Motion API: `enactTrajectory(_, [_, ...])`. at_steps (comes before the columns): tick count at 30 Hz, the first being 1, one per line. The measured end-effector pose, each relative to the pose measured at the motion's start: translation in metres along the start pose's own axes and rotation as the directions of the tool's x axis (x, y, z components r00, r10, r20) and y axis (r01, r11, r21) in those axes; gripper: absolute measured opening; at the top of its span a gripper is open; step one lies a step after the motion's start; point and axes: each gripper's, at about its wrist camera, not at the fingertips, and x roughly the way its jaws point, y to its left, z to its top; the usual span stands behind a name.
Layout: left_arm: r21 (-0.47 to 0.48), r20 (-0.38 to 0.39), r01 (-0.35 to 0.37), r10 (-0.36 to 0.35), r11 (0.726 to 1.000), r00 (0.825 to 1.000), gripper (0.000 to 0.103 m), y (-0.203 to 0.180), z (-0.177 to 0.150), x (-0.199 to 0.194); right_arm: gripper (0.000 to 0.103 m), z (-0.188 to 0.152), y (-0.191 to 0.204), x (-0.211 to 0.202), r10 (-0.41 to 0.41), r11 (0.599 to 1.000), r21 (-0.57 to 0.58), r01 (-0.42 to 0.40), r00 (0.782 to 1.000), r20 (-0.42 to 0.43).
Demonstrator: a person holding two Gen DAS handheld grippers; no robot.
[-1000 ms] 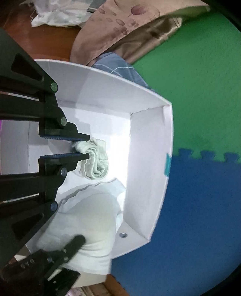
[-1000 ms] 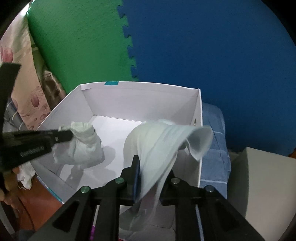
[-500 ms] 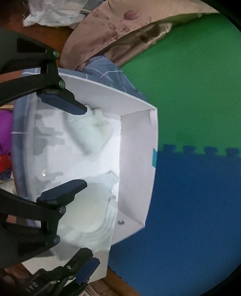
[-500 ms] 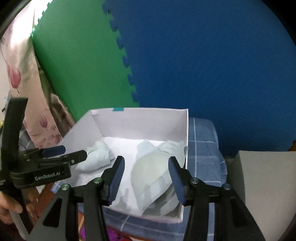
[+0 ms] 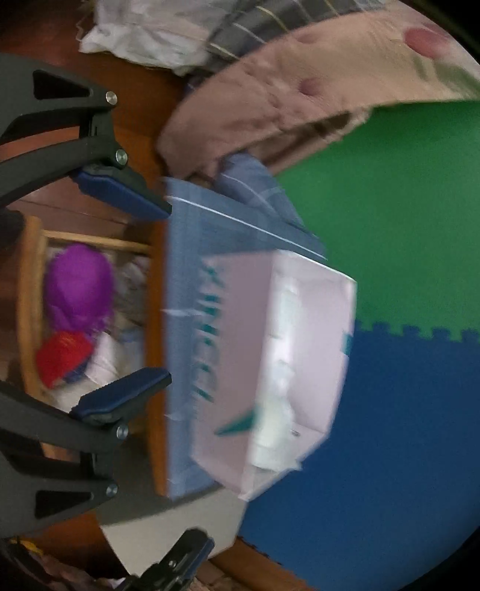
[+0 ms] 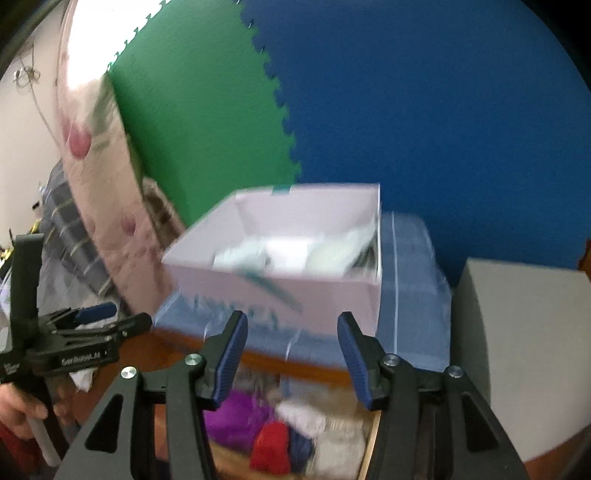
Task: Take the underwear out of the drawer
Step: 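Move both tools back down to the open drawer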
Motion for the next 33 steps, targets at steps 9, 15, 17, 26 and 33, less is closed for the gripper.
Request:
enactTrajectory(9, [-0.023,-0.135,-0.109,0.105,0.994,0.985,0.079,0.026,-0.086,0.050,0.052,-0.090,0.013,0.040,0.004,1.000,-0.013,-0.007,0.966,-0.259])
enactTrajectory(15, [-0.042,-0.219,-0.124,0.112,0.991,0.969,0.079,0.039,-0.108,0.082,0.052,-0.129,0.023,0.089,0.029,1.000,0.012,-0.026,0.900,-0.434])
enactTrajectory(17, [-0.053,-0.233,-0.122,0.107,0.991,0.967,0.079,0.042,-0.110,0.088,0.052,-0.137,0.024,0.104,0.025,1.000,0.014,-0.021,0.877,-0.480])
enactTrajectory(26, [-0.103,-0.277,-0.107,0.075,0.989,0.958,0.089,0.048,-0.109,0.116,0.059,-0.160,0.039,0.170,-0.004,0.999,-0.029,-0.019,0.775,-0.632])
enactTrajectory(33, [-0.108,-0.307,-0.109,0.071,0.988,0.949,0.090,0.050,-0.112,0.128,0.059,-0.176,0.042,0.208,-0.039,0.999,-0.046,0.009,0.709,-0.704])
